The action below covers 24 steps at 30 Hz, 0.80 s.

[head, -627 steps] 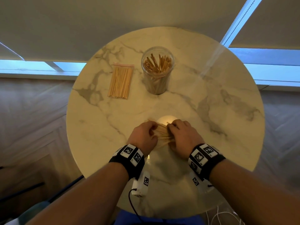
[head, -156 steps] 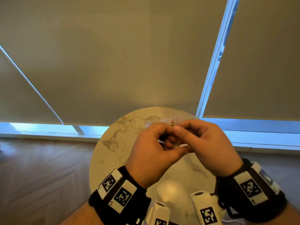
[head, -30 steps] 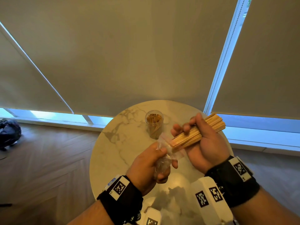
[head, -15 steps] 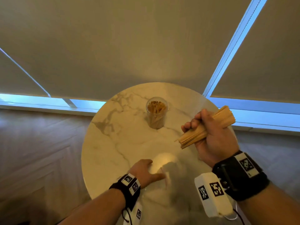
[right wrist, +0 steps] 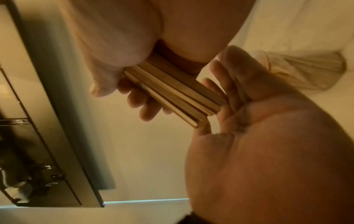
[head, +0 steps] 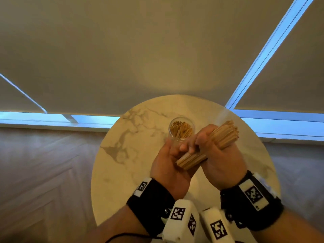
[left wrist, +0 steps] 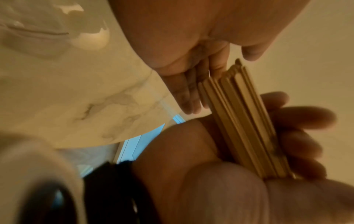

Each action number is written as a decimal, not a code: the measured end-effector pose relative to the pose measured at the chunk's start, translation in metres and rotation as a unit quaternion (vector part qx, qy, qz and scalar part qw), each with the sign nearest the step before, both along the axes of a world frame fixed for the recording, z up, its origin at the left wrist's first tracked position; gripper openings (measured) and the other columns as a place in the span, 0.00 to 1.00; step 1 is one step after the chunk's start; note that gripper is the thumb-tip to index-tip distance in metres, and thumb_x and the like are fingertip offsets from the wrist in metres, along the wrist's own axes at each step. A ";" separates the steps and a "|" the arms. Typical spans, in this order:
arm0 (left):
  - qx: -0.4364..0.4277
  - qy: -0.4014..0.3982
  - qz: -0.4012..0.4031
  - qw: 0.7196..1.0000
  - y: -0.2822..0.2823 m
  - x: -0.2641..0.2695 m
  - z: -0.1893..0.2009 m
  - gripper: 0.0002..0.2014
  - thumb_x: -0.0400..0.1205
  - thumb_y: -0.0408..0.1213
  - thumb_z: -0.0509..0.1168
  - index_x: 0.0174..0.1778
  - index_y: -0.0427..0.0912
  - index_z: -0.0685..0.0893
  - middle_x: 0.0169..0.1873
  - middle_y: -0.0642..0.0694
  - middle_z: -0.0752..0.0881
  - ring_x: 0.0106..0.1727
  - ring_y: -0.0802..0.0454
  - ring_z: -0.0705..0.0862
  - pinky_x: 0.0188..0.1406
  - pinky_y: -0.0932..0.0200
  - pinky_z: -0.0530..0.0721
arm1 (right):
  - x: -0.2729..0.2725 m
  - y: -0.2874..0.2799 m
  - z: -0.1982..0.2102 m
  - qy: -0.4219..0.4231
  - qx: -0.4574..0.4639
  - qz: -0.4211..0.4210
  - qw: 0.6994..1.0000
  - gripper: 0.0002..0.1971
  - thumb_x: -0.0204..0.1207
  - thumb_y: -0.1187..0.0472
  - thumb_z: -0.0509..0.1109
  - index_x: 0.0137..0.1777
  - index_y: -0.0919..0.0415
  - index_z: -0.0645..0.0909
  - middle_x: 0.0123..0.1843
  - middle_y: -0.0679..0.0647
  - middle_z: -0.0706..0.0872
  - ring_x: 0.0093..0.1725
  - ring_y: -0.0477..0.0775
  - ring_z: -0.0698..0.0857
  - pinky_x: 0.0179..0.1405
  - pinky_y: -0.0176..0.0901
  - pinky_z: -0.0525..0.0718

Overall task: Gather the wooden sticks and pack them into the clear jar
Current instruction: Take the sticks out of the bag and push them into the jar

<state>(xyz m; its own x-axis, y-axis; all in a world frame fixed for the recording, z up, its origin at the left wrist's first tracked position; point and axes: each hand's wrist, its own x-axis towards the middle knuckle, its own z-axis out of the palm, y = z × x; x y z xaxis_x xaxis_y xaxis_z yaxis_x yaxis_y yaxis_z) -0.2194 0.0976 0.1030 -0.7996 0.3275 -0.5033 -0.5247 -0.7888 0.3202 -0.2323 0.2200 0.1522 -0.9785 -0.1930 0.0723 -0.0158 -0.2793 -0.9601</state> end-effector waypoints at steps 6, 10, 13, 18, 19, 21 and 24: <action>0.001 -0.030 0.000 1.000 0.002 -0.022 -0.012 0.23 0.94 0.48 0.51 0.72 0.34 0.80 0.67 0.34 0.88 0.69 0.39 0.87 0.66 0.46 0.85 | -0.008 -0.006 -0.016 0.167 0.329 -0.002 0.930 0.06 0.74 0.50 0.77 0.38 0.50 0.88 0.47 0.44 0.86 0.51 0.51 0.87 0.53 0.38 0.81; -0.081 -0.040 -0.007 0.996 0.004 -0.041 -0.017 0.21 0.91 0.44 0.61 0.71 0.30 0.83 0.65 0.31 0.89 0.66 0.37 0.89 0.56 0.45 0.91 | -0.030 0.000 -0.027 0.107 0.308 -0.013 0.945 0.08 0.75 0.53 0.80 0.40 0.56 0.88 0.40 0.43 0.88 0.43 0.45 0.89 0.43 0.29 0.81; -0.254 0.004 -0.020 0.967 -0.002 -0.060 -0.015 0.16 0.91 0.40 0.60 0.62 0.35 0.89 0.56 0.34 0.93 0.55 0.39 0.93 0.46 0.48 0.93 | -0.056 0.004 -0.034 0.050 0.282 -0.065 0.956 0.08 0.77 0.58 0.80 0.37 0.56 0.87 0.33 0.41 0.89 0.34 0.38 0.89 0.33 0.24 0.79; -0.750 0.278 -0.060 0.597 -0.038 -0.087 -0.043 0.14 0.76 0.43 0.73 0.57 0.53 0.82 0.52 0.55 0.85 0.54 0.53 0.84 0.55 0.54 0.86 | -0.105 0.010 -0.067 0.001 0.328 -0.135 0.935 0.09 0.76 0.46 0.78 0.37 0.46 0.87 0.36 0.43 0.91 0.37 0.34 0.89 0.37 0.27 0.84; -0.773 0.311 -0.081 0.547 -0.042 -0.092 -0.049 0.23 0.74 0.49 0.75 0.65 0.52 0.80 0.59 0.55 0.83 0.61 0.53 0.81 0.61 0.58 0.82 | -0.114 0.011 -0.077 -0.013 0.344 -0.144 0.928 0.12 0.74 0.40 0.78 0.43 0.47 0.87 0.42 0.44 0.91 0.40 0.36 0.89 0.43 0.32 0.87; -0.772 0.323 -0.138 0.530 -0.044 -0.103 -0.054 0.44 0.69 0.60 0.77 0.79 0.50 0.71 0.74 0.52 0.76 0.76 0.51 0.73 0.73 0.62 0.71 | -0.126 0.010 -0.096 -0.021 0.357 -0.140 0.923 0.20 0.71 0.39 0.79 0.61 0.42 0.85 0.63 0.48 0.83 0.54 0.41 0.87 0.58 0.39 0.87; -0.749 0.303 -0.227 0.543 -0.039 -0.119 -0.064 0.63 0.62 0.65 0.83 0.89 0.48 0.57 0.86 0.51 0.64 0.86 0.52 0.62 0.81 0.59 0.63 | -0.131 0.004 -0.115 -0.023 0.380 -0.059 0.923 0.39 0.73 0.45 0.79 0.81 0.26 0.64 0.84 0.47 0.61 0.77 0.47 0.73 0.72 0.42 0.76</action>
